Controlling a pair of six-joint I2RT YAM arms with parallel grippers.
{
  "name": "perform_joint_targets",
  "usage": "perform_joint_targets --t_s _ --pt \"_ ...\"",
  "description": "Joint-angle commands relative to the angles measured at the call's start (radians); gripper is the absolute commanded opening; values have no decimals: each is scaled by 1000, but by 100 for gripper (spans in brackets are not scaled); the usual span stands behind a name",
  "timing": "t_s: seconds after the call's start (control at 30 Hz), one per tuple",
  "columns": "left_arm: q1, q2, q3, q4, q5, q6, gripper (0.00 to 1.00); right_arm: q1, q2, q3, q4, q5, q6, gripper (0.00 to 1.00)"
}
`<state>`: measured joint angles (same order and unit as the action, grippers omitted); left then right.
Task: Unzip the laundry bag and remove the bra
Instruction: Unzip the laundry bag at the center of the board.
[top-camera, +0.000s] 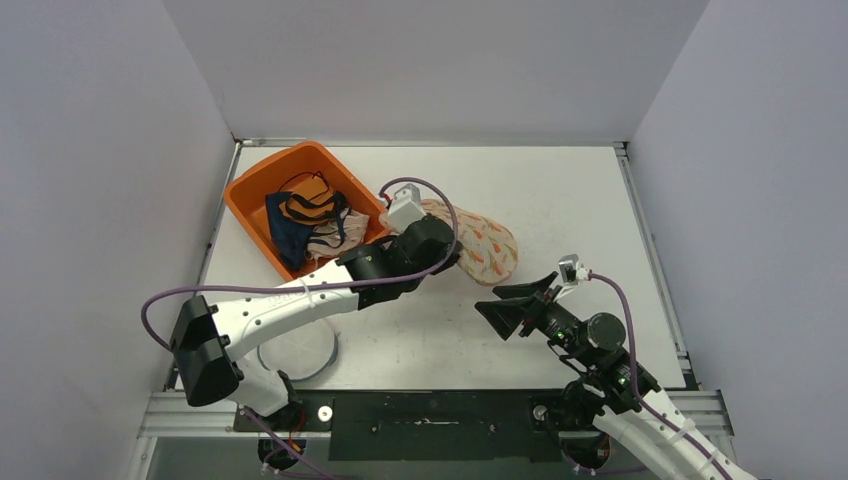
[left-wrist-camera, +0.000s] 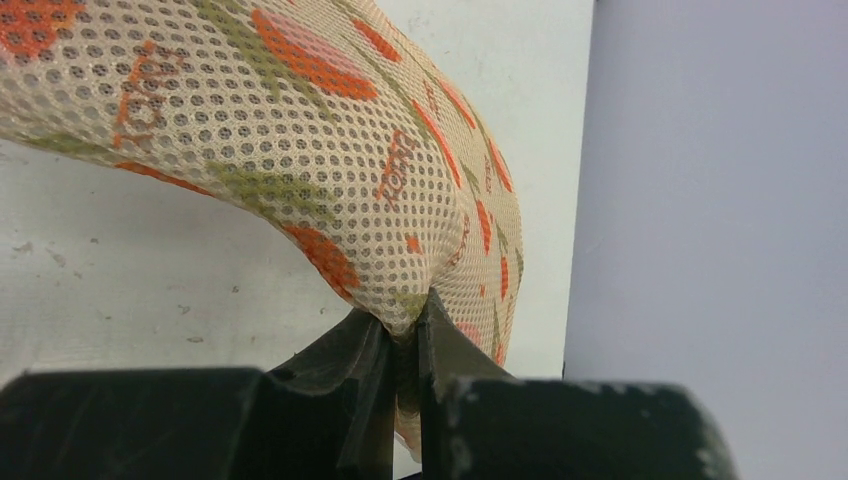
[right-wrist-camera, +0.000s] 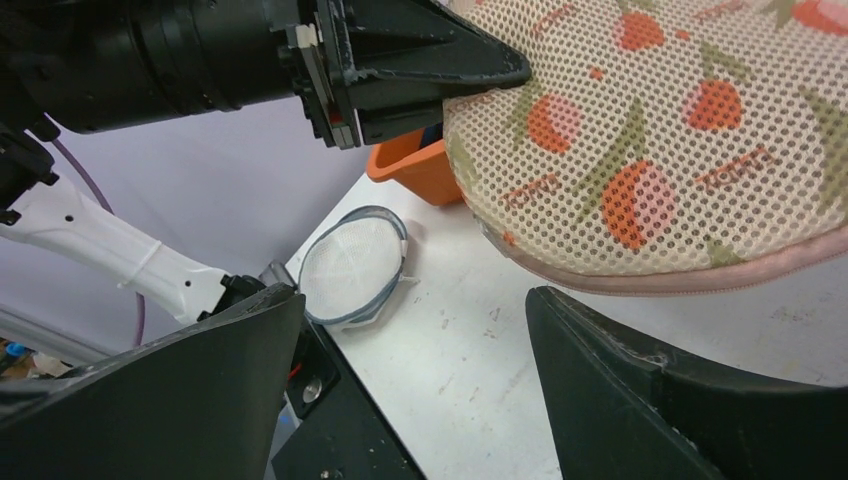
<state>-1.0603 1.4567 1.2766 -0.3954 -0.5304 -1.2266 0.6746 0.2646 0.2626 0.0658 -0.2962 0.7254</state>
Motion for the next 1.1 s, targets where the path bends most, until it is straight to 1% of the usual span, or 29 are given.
perform_joint_targets --t_s 0.0,0.07,0.17,0.27,0.43,0.7,0.8,0.93,1.07 --pt "-7 33 104 -138 -64 -101 0 3 -9 20 79 22 5 80" --pt "-7 55 147 -236 -107 -172 0 3 4 3 107 35 36 75" --pt "-1 95 217 -380 -129 -270 0 5 38 -10 139 61 68 68" --pt "4 124 258 -455 -128 -319 0 6 77 -16 160 82 76 62" --pt "8 129 270 -470 -134 -342 0 26 202 -6 229 53 82 63" --pt "19 140 324 -514 -150 -353 0 79 332 22 295 61 68 63" --pt "27 143 328 -513 -134 -355 0 102 362 21 314 97 69 63" --pt "35 138 312 -499 -102 -363 0 121 361 2 356 185 85 61" --pt "37 128 300 -485 -86 -366 0 124 389 -23 441 209 94 61"
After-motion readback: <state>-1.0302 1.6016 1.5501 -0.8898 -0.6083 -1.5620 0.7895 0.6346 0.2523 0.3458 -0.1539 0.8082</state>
